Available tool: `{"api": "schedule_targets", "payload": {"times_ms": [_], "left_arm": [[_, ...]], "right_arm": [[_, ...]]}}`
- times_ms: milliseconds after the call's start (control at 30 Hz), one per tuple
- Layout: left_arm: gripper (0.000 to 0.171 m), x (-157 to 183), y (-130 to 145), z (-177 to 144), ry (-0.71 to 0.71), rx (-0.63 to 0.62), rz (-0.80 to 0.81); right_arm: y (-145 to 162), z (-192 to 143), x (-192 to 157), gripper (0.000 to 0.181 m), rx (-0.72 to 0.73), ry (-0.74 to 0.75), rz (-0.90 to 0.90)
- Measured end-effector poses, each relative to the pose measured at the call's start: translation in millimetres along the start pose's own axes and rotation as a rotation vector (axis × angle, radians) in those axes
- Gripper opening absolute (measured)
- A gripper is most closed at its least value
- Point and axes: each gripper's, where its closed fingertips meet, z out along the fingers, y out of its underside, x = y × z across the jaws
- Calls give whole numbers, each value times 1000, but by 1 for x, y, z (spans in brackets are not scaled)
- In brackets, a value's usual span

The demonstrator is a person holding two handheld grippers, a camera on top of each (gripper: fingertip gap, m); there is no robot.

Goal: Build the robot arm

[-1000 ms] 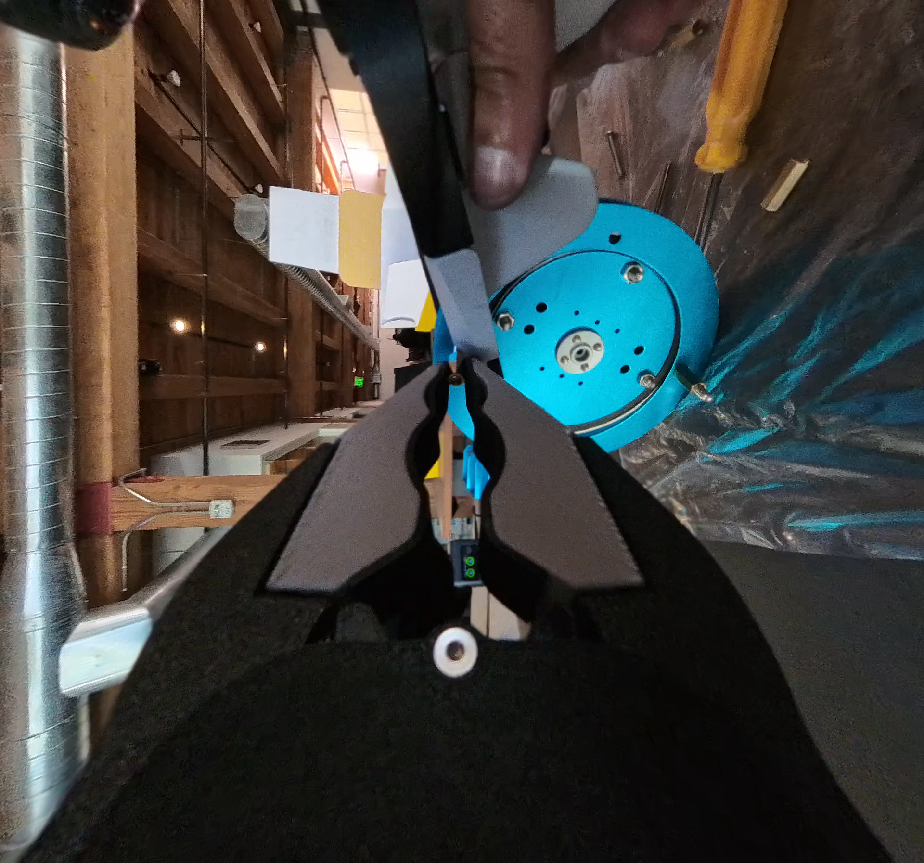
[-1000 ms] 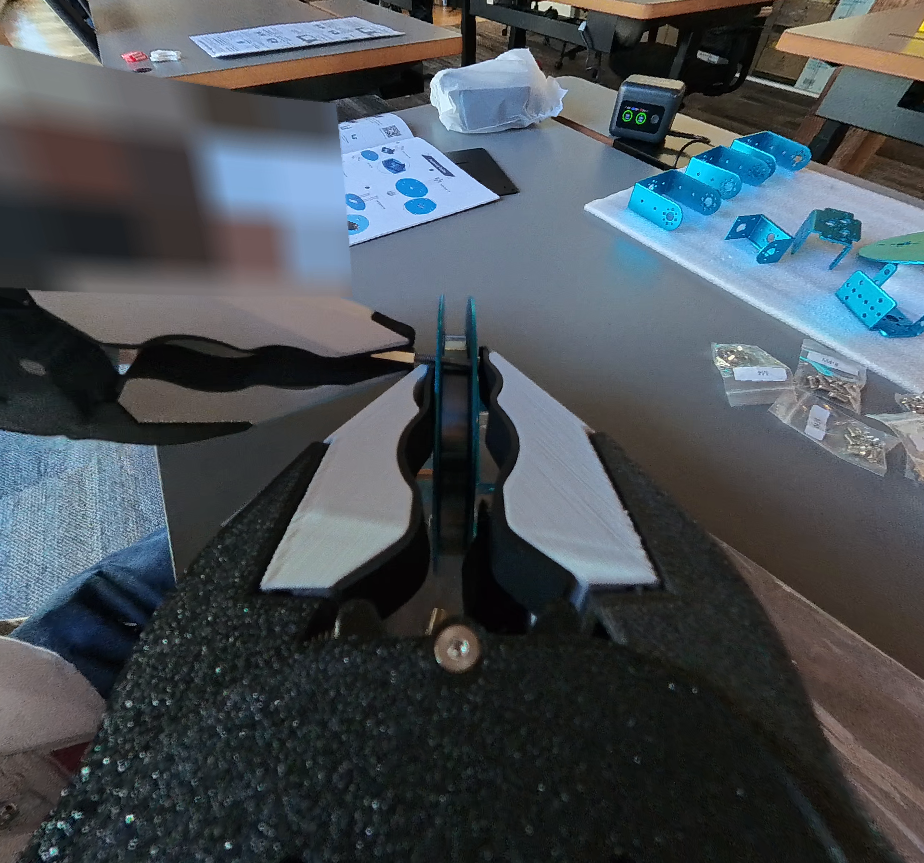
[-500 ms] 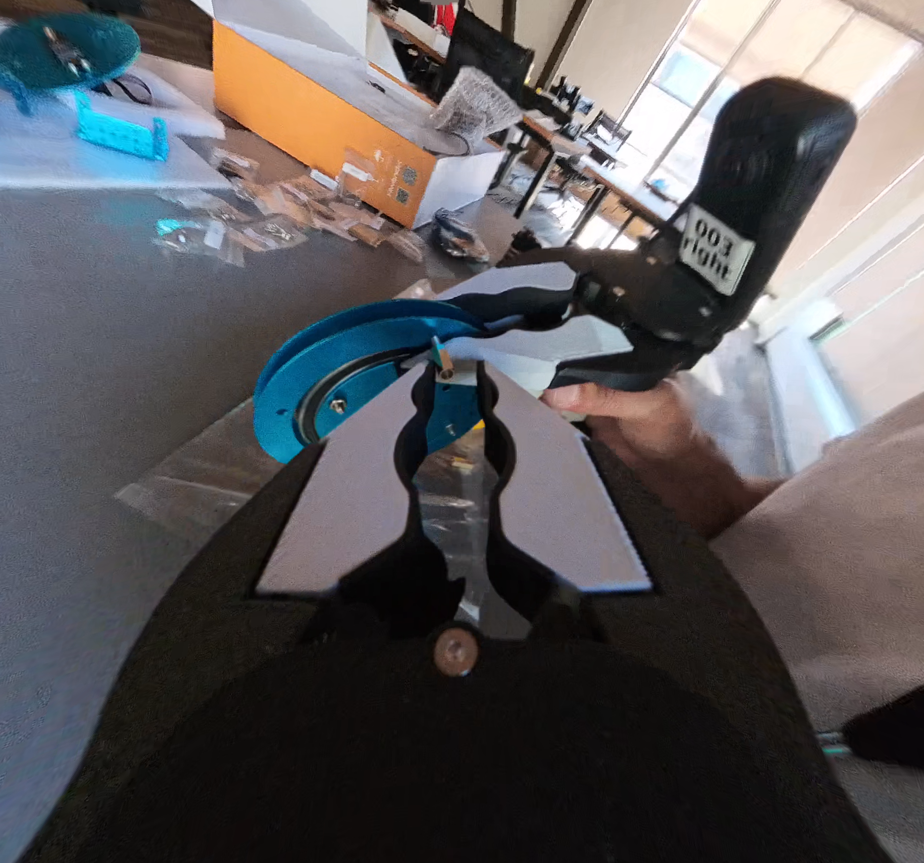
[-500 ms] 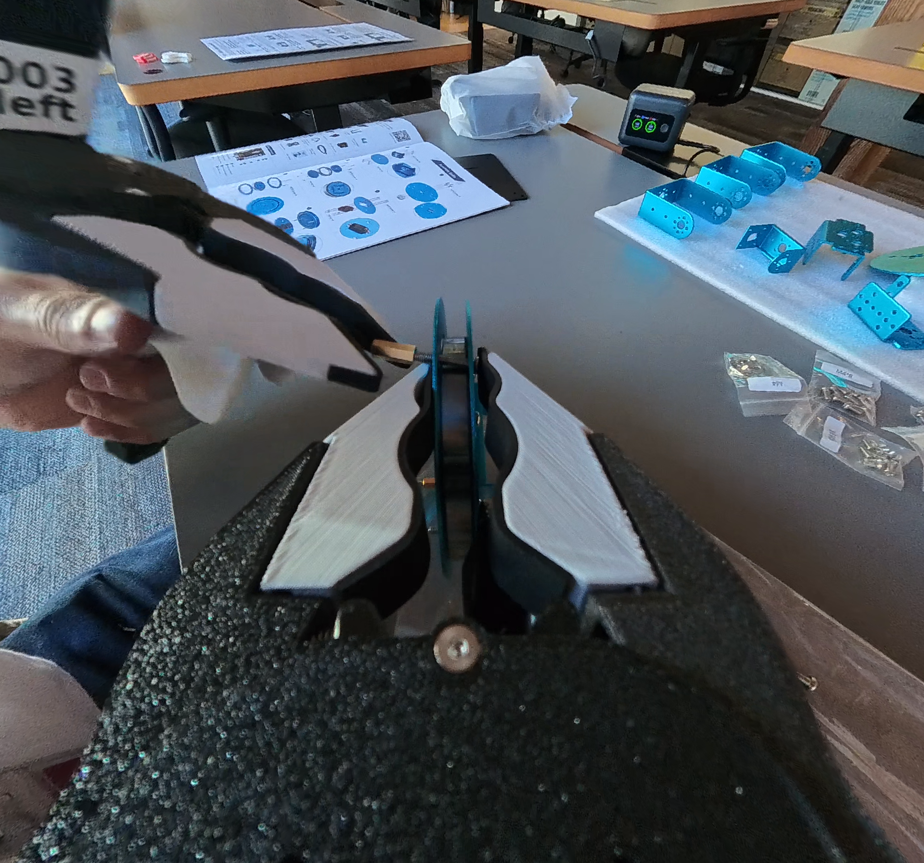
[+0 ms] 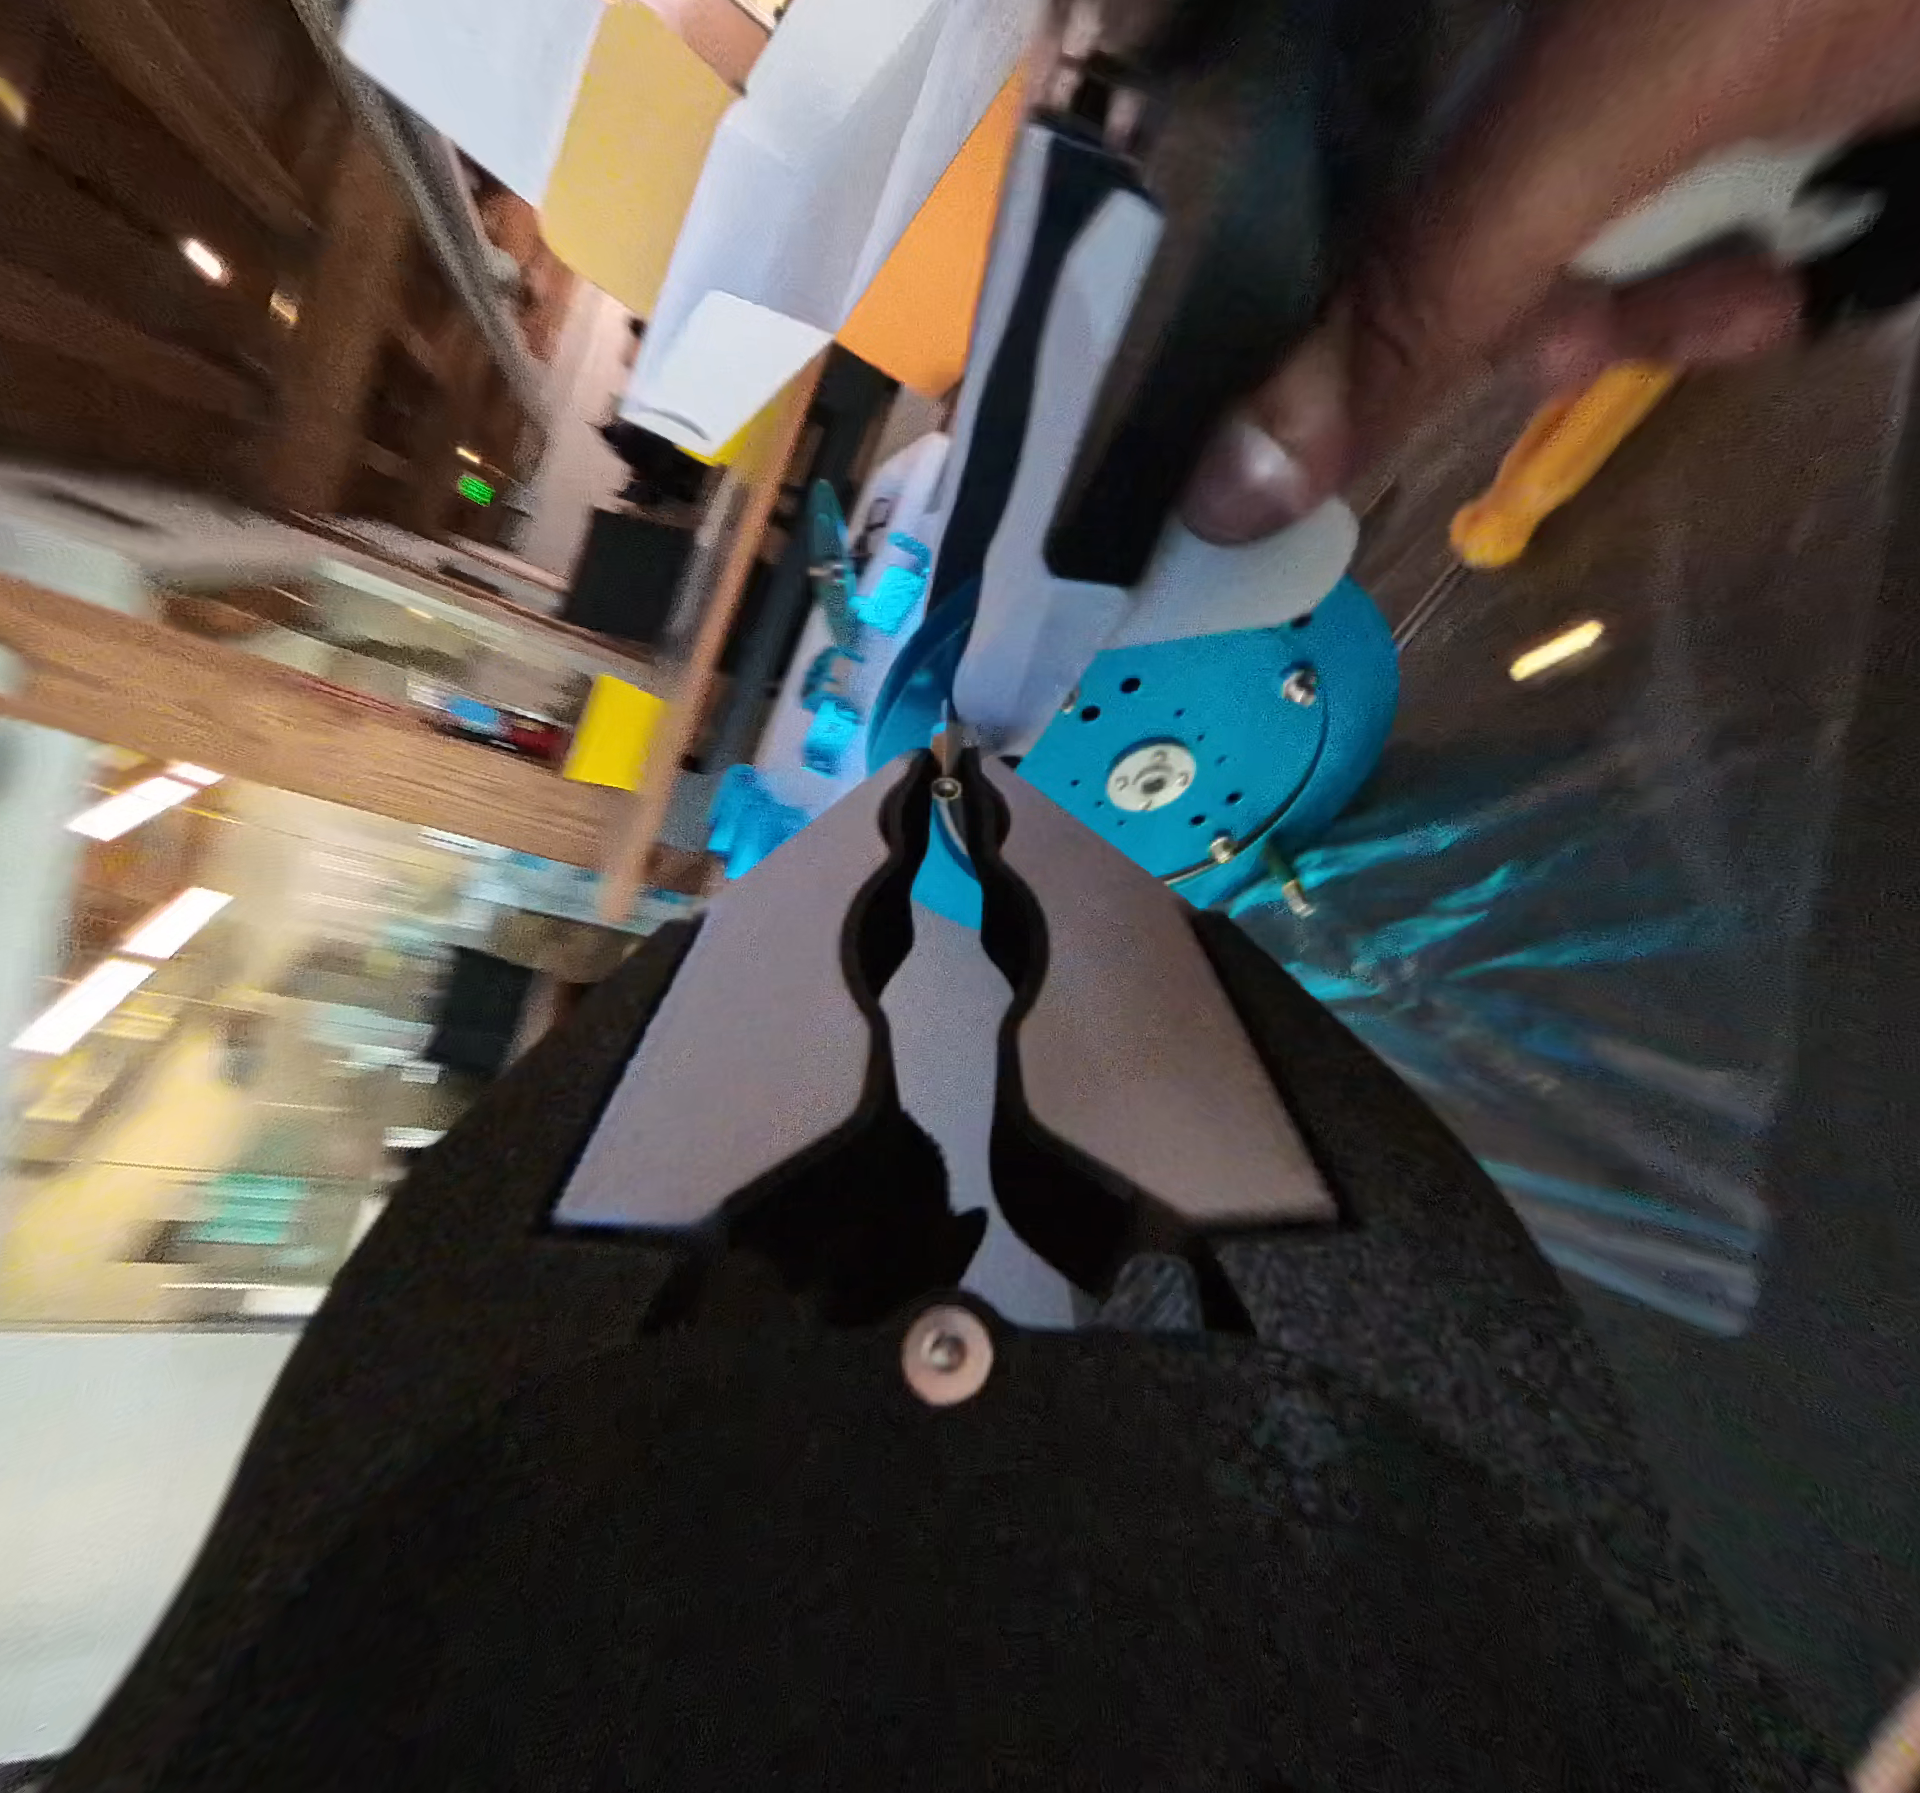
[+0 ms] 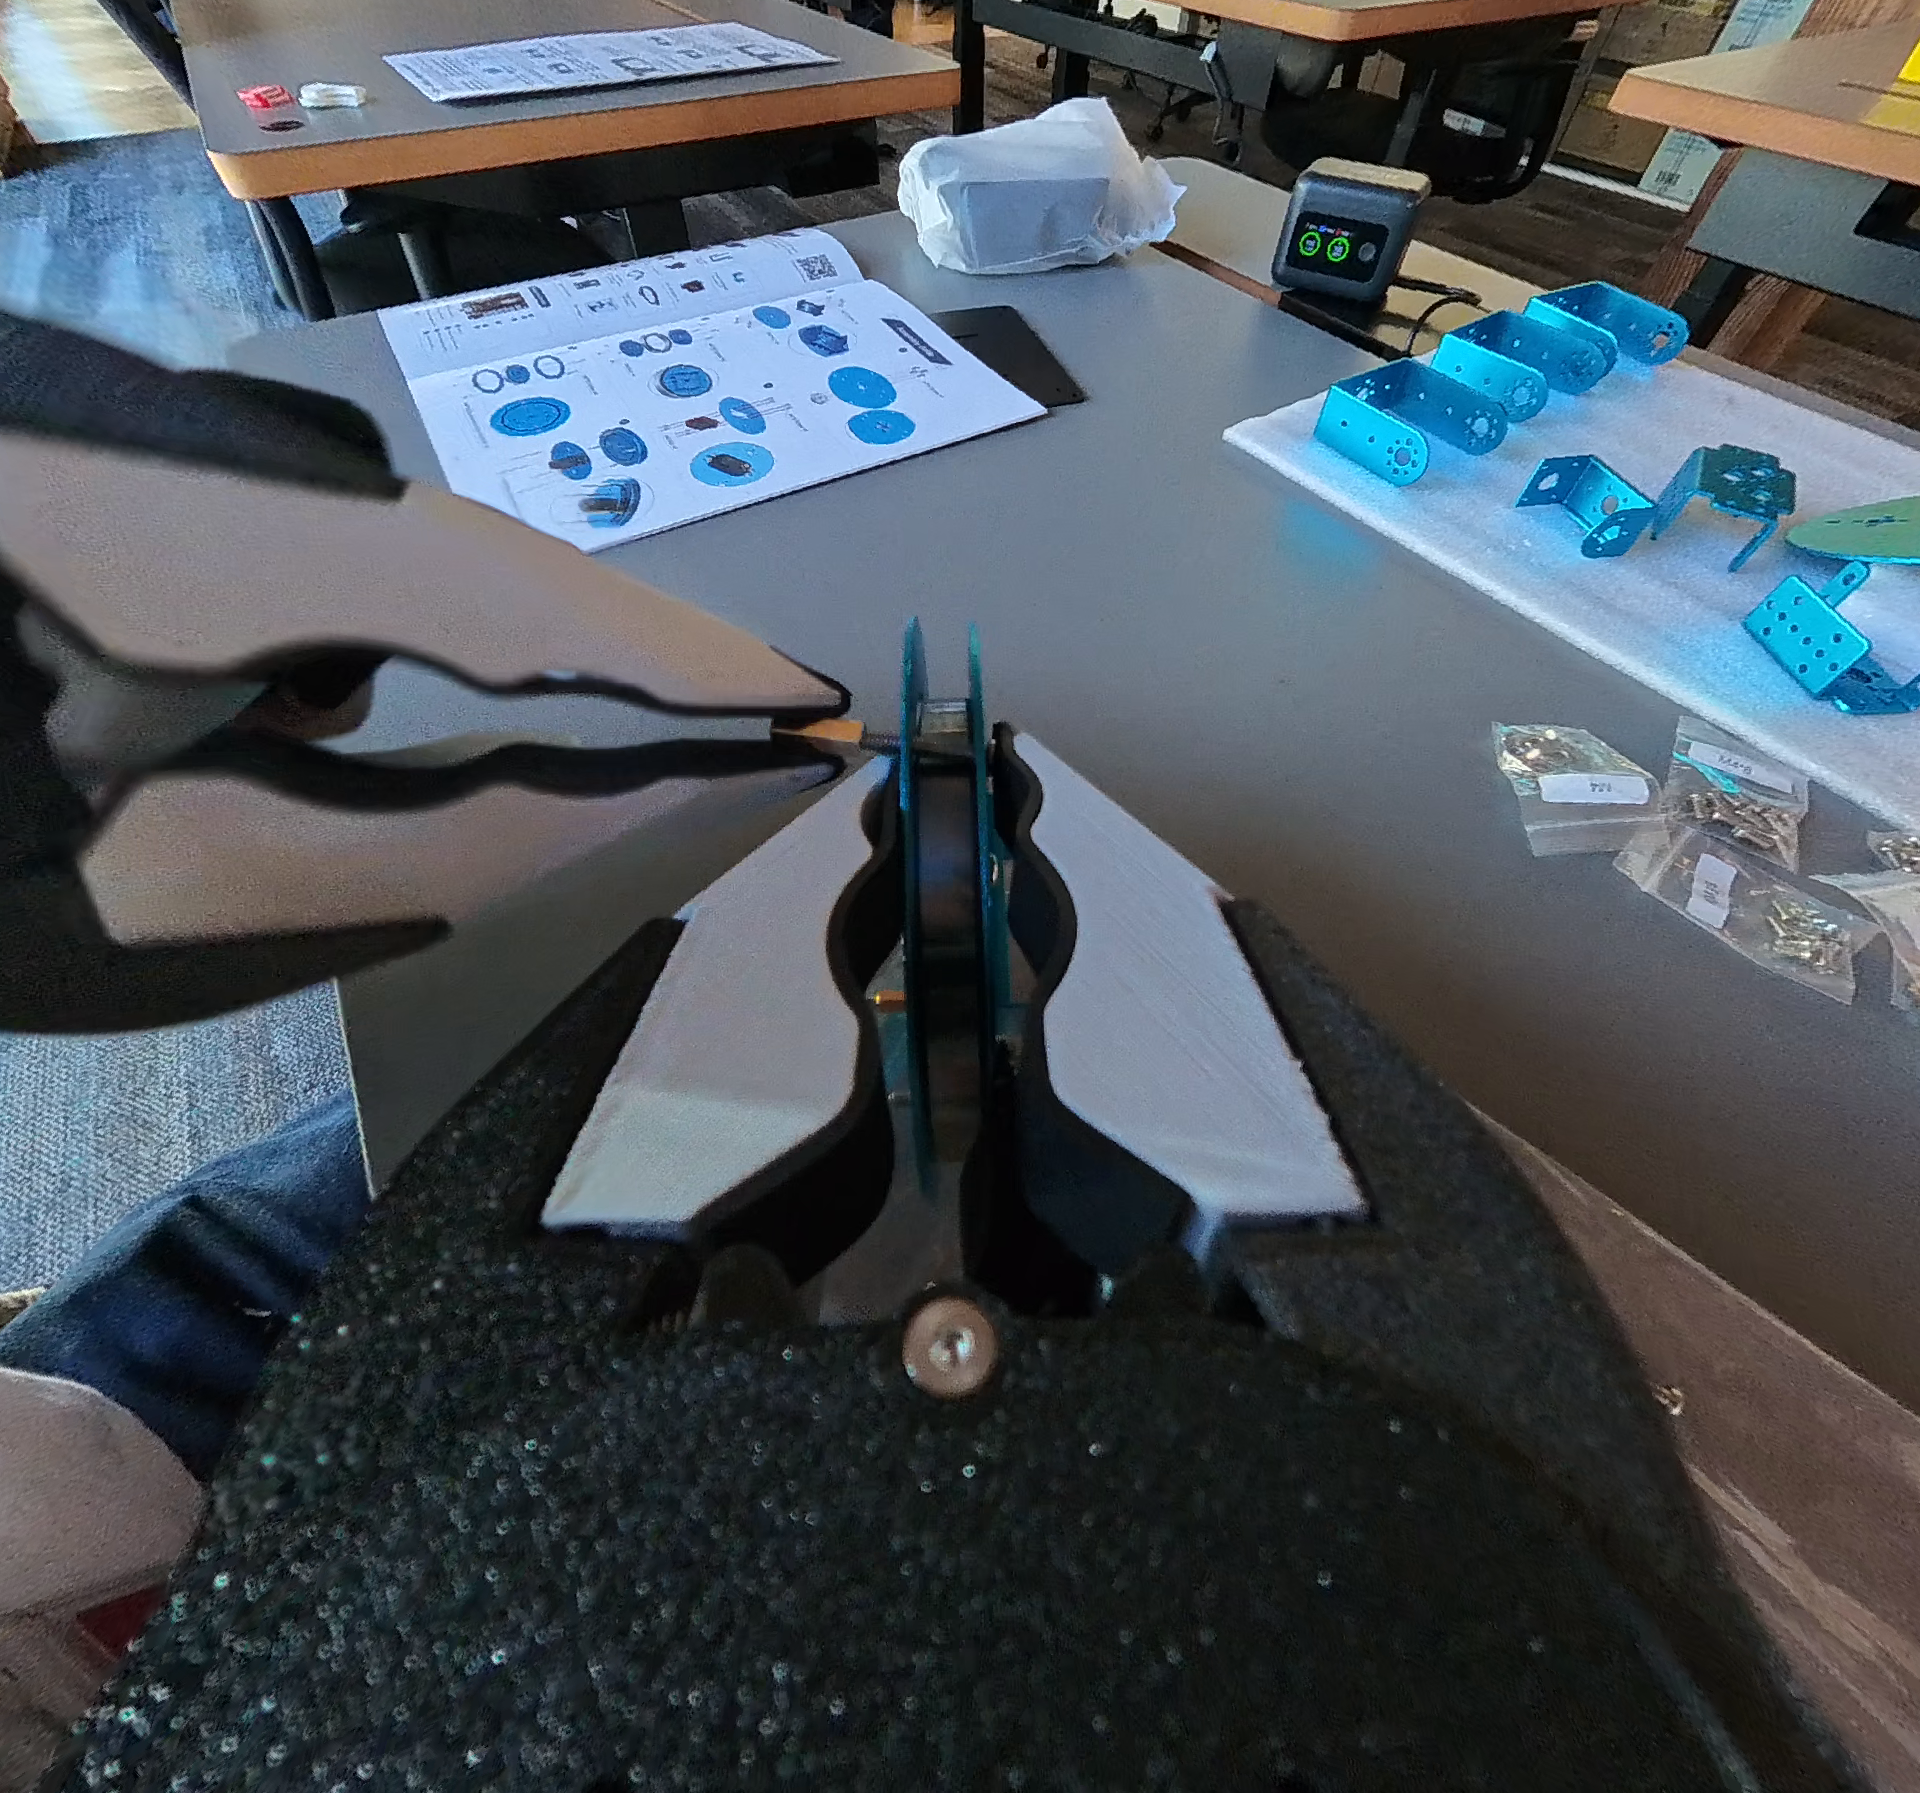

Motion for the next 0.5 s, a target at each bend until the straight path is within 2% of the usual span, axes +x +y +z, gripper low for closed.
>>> {"api": "schedule_targets", "payload": {"times_ms": [67,100,133,233,433,500], "left_arm": [[4,-1,-1,2,-123,-27,323],[4,0,-2,3,-147,-14,380],[5,-1,-3,4,-134,7,344],[6,0,-4,3,13,44,-18],[6,-2,-11,-8,406,185,-969],[6,-5,-12,-9,504,233,-1185]], "right_arm": [[0,-1,2,15,-2,6,3],[1,-2,4,15,-3,7,5],[1,-2,4,15,0,4,11],[1,-3,4,15,6,-8,21],[1,-4,4,15,10,-12,26],[1,-3,3,15,10,-12,22]]}}
